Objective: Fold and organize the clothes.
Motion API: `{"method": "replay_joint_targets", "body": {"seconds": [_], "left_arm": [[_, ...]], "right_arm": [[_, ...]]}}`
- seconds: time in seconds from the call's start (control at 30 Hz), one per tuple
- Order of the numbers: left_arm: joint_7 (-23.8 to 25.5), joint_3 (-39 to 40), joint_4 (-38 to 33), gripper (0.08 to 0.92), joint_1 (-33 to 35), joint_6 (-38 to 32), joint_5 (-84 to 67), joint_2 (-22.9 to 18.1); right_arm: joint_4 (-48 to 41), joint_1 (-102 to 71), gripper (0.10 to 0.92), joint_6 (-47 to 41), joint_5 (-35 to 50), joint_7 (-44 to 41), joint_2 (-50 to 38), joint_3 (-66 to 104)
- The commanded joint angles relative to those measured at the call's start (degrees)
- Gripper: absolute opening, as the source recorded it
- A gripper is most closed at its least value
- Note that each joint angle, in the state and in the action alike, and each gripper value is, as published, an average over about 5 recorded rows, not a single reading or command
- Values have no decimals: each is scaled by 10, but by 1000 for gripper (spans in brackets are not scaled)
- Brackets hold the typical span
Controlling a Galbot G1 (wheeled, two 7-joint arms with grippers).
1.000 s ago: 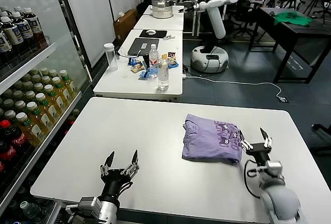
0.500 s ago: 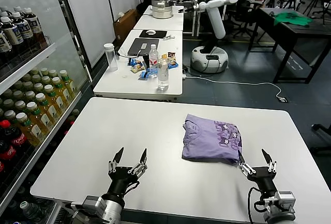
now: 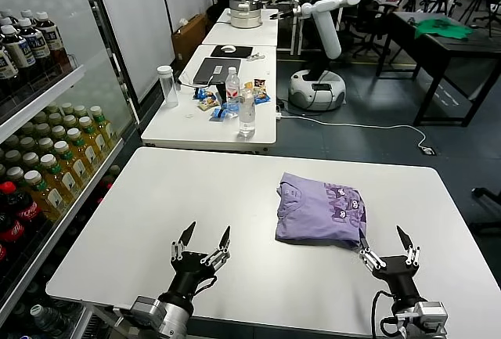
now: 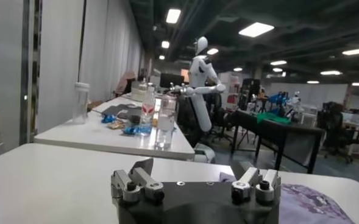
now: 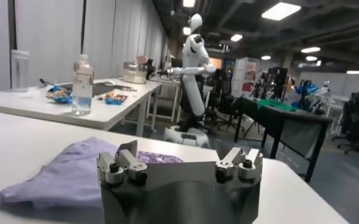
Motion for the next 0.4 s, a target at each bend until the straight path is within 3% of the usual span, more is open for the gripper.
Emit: {"method": "replay_joint_targets", "body": {"seconds": [0.03, 0.4], "left_arm": [[10, 1, 1, 823, 1, -6, 10, -2], [15, -1, 8, 823, -9, -5, 11, -1]], "right_arm": [[20, -18, 823, 16, -26, 11, 8, -6], [23, -14, 823, 17, -30, 23, 16, -13]]}}
